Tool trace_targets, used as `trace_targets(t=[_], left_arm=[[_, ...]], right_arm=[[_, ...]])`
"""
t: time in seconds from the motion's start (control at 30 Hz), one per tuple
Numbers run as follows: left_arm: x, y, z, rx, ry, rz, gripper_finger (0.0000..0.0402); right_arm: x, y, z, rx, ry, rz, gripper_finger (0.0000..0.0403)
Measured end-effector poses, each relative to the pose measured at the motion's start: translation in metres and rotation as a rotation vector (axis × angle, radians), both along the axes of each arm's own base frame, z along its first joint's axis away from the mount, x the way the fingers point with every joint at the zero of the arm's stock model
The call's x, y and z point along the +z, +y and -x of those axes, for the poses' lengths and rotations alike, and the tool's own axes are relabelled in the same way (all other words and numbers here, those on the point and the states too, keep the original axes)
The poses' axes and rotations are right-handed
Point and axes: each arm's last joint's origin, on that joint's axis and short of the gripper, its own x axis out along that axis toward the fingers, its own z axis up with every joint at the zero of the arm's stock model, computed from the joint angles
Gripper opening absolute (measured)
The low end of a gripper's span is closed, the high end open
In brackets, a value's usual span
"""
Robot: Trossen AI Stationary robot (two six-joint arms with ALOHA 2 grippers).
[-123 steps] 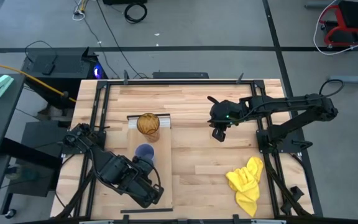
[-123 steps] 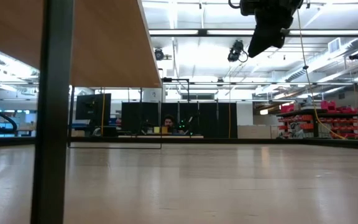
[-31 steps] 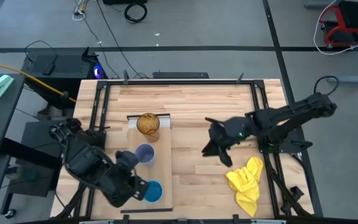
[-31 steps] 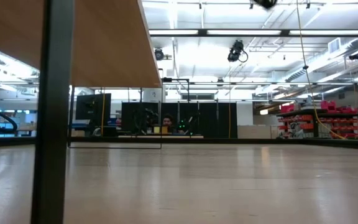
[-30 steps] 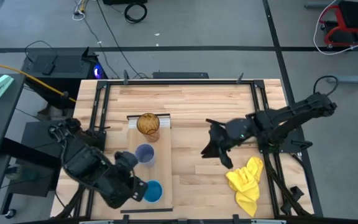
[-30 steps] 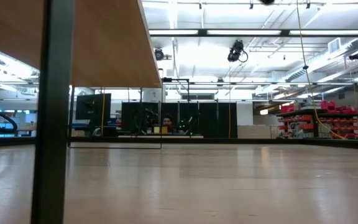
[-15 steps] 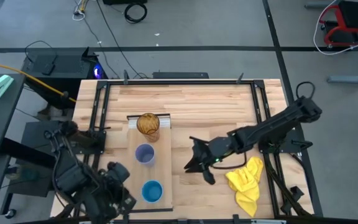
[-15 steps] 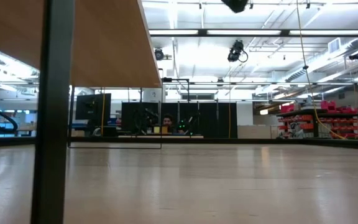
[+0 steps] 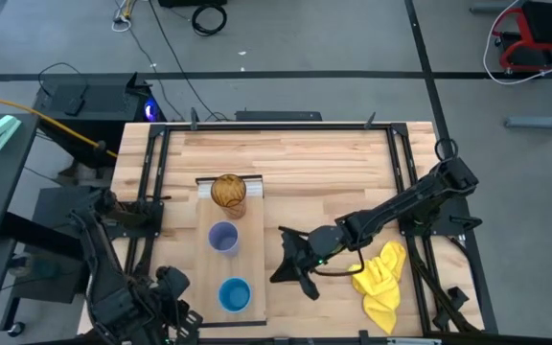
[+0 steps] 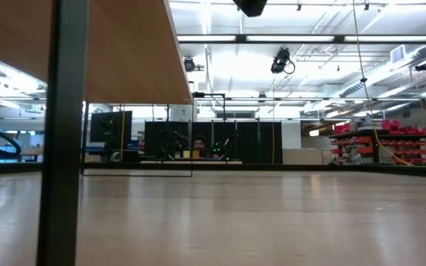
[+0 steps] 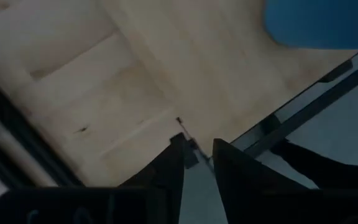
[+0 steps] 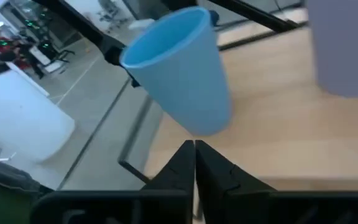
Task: Stack small to large cups/mugs on shelf
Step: Adjust the light blue cup
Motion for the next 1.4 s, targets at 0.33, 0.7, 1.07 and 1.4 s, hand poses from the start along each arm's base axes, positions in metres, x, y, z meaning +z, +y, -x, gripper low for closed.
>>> trace_targets(t=[0.33,0.7,1.07,1.4], left_arm=[[-0.016,0.006,-0.024,0.0,-0.036,0.006,0.0069],[-0.014,0.009,-0.031,0.026,-0.082,-0.009,0.0047],[-0.014,0.009,-0.031,0.032,-0.107,-0.02,0.0031],[-0.014,0.009,-0.031,0.032,-0.107,-0.025,0.0033]], right_arm=[[-0.014,0.008,-0.013,0.082,0.017,0.011,0.0004],[-0.01,0.021,-0.041,0.124,-0.038,0.042,0.0003],[-0.014,0.032,-0.061,0.134,-0.044,0.029,0.0002],[-0.017,0.027,-0.068,0.102,-0.017,0.034,0.0002]])
